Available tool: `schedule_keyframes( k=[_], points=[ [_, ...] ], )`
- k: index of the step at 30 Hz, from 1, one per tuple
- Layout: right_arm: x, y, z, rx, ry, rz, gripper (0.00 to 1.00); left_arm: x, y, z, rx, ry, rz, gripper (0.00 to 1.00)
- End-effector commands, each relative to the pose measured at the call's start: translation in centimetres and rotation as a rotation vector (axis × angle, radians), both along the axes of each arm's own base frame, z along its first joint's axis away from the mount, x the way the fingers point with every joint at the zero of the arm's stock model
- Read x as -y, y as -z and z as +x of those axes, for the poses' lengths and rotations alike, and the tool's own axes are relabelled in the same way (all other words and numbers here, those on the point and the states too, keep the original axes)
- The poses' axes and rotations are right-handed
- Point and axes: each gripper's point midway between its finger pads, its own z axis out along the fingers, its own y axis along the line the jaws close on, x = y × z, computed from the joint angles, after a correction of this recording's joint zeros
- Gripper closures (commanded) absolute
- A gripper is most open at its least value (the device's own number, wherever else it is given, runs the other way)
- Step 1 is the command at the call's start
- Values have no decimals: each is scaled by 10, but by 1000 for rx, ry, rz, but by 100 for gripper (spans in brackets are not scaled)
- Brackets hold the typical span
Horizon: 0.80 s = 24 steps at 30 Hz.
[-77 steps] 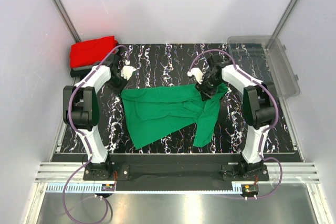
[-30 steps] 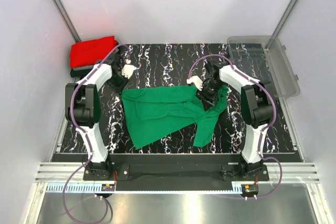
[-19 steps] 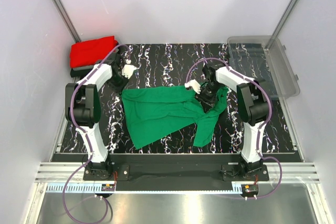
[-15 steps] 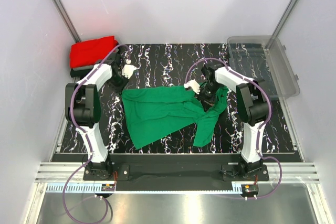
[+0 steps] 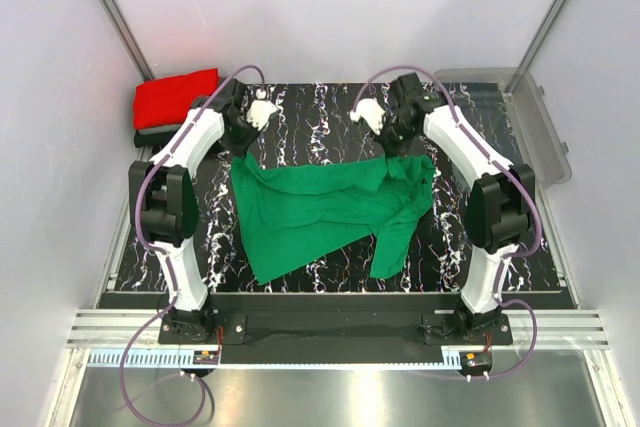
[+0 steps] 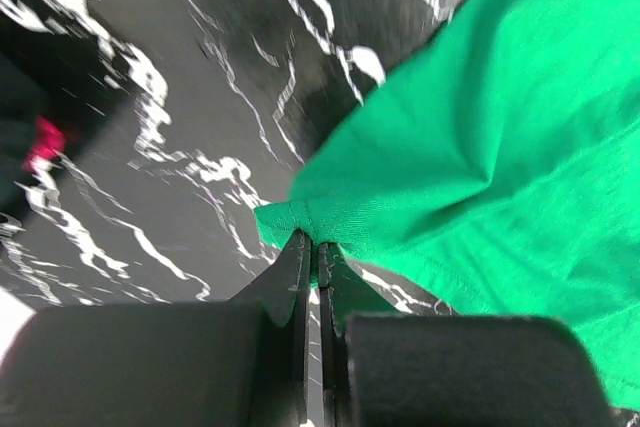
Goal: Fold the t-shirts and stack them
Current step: Flatten the tshirt out
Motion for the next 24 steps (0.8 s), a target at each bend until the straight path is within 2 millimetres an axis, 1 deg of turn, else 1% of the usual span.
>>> schedule_keyframes(
  k=[1,2,4,5,6,7,8,9,10,11,12,13,14,16,17,18,20,22,23,24],
  points=[
    [-10,-26,41,148,50,24,100,7,-45,16,120,4,-19,100],
    [-14,-12,54,138,56,12,100,8,-45,17,120,6,-19,100],
    [-19,3,75,143,81,10,99,10,-41,15,111,11,-19,100],
    [-25,16,95,143,96,7,99,10,-39,14,104,12,-17,100],
    [-29,22,105,143,120,14,99,10,-35,10,91,14,-16,100],
    [-32,26,116,150,135,16,96,10,-33,9,86,14,-14,100],
    [-37,32,138,181,156,6,91,9,-32,7,81,12,-12,100],
    [-39,32,147,197,183,8,78,8,-28,3,71,11,-9,100],
    [-42,32,155,216,191,4,73,8,-27,2,67,11,-5,100],
    [-42,24,169,263,211,-6,69,7,-26,1,64,11,-4,100],
    [-41,19,173,281,226,-7,63,7,-26,-1,61,11,-3,100],
    [-40,12,175,295,240,0,62,7,-26,0,64,10,-2,100],
    [-37,-1,175,313,243,9,61,6,-27,0,66,8,2,100],
    [-30,-14,173,321,244,30,61,7,-28,0,69,5,3,100],
    [-23,-24,168,315,246,61,60,8,-27,-1,65,8,5,100],
    [-20,-28,167,311,255,79,60,9,-27,-2,64,11,9,100],
    [-10,-26,162,294,263,82,60,9,-22,-2,55,14,17,100],
    [-6,-21,160,281,268,83,60,11,-19,-4,46,16,21,100],
    [-2,-14,161,266,276,82,61,11,-16,-5,39,19,24,100],
    [-1,-11,161,257,287,92,60,12,-15,-5,38,21,27,100]
  ],
)
